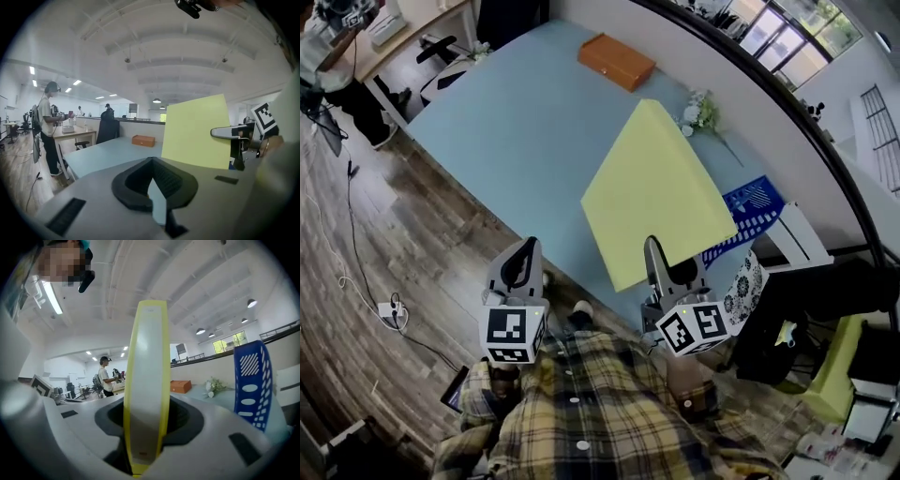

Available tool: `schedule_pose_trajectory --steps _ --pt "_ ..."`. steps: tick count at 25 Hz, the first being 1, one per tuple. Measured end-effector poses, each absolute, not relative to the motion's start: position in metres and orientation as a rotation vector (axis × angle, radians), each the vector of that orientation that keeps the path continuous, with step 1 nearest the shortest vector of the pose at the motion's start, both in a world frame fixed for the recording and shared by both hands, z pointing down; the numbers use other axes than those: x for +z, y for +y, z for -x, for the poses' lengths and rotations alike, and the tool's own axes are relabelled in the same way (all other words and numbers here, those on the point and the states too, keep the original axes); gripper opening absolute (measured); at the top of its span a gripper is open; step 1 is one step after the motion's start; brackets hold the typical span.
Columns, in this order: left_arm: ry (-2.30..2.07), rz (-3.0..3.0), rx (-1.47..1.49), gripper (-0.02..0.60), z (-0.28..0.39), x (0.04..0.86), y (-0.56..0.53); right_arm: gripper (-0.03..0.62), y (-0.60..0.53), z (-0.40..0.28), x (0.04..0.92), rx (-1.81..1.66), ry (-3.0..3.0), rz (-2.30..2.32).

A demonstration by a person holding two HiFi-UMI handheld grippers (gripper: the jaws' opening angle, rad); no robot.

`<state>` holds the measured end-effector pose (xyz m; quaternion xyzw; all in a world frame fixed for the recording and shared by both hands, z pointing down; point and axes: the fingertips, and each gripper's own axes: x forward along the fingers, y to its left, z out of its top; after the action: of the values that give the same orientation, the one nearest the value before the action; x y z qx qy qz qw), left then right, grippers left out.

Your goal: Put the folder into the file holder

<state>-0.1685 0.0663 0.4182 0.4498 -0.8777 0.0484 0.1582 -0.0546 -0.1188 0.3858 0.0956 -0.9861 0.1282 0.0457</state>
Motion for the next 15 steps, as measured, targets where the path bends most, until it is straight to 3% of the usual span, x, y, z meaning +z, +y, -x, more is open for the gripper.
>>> schedule_pose_trajectory --steps 8,15 --pt "-2.324 -1.670 0.204 -0.009 0.223 0.406 0.016 0.172 -0.131 0.055 0.381 0.409 -2.973 -0.760" --pt "-2.113 -1.968 0.241 -0.009 0.232 0.406 -0.030 0.172 -0.129 0.041 0.378 0.394 -2.906 -1.114"
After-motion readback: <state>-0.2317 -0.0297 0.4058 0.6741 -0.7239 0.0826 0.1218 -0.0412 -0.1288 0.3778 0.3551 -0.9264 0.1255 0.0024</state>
